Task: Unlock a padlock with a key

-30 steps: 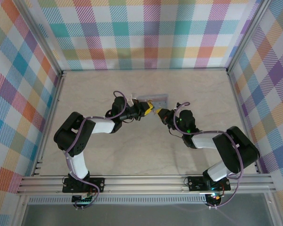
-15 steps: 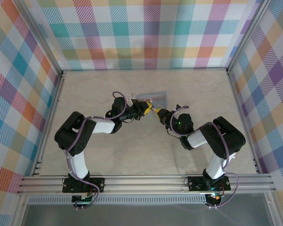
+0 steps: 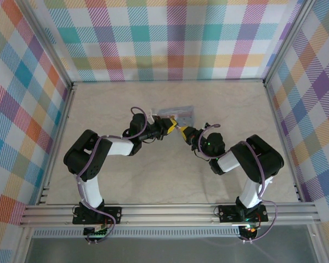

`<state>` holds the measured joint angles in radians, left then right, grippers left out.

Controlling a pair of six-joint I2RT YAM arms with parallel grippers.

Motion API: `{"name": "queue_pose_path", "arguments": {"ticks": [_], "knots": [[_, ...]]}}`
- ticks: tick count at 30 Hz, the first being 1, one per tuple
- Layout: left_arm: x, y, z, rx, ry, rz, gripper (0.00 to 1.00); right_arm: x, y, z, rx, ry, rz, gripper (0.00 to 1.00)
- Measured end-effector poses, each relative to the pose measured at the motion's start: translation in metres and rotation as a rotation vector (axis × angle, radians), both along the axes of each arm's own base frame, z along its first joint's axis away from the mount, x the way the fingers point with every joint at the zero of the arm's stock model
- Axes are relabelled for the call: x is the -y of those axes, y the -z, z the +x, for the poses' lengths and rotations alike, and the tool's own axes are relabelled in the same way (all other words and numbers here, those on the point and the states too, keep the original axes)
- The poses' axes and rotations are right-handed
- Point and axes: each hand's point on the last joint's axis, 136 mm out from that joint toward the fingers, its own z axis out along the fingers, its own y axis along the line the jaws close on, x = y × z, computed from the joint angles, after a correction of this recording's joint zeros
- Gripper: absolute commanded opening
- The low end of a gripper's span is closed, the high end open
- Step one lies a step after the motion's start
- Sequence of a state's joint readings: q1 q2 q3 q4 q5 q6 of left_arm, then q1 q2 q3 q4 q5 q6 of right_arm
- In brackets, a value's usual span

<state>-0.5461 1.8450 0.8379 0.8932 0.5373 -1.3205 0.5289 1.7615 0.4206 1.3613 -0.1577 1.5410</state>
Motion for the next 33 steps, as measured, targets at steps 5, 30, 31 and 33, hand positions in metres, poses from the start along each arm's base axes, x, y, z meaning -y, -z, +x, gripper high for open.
{"name": "queue_pose_path", "arguments": {"ticks": [5,30,31,33], "knots": [[-0.001,0.0,0.001,0.0,-0.007,0.002,0.0,-0.002,0.002,0.002,-0.023,-0.013,0.023,0.0],[0.002,0.0,-0.007,-0.008,0.053,-0.01,0.0,0.005,-0.005,-0.007,0.113,-0.02,-0.096,0.0],[0.002,0.0,-0.007,-0.008,0.054,-0.01,0.0,0.005,-0.005,-0.007,0.122,-0.02,-0.103,0.0],[0.003,-0.001,-0.007,-0.005,0.056,-0.012,0.0,0.005,-0.006,-0.007,0.136,-0.021,-0.114,0.0]]}}
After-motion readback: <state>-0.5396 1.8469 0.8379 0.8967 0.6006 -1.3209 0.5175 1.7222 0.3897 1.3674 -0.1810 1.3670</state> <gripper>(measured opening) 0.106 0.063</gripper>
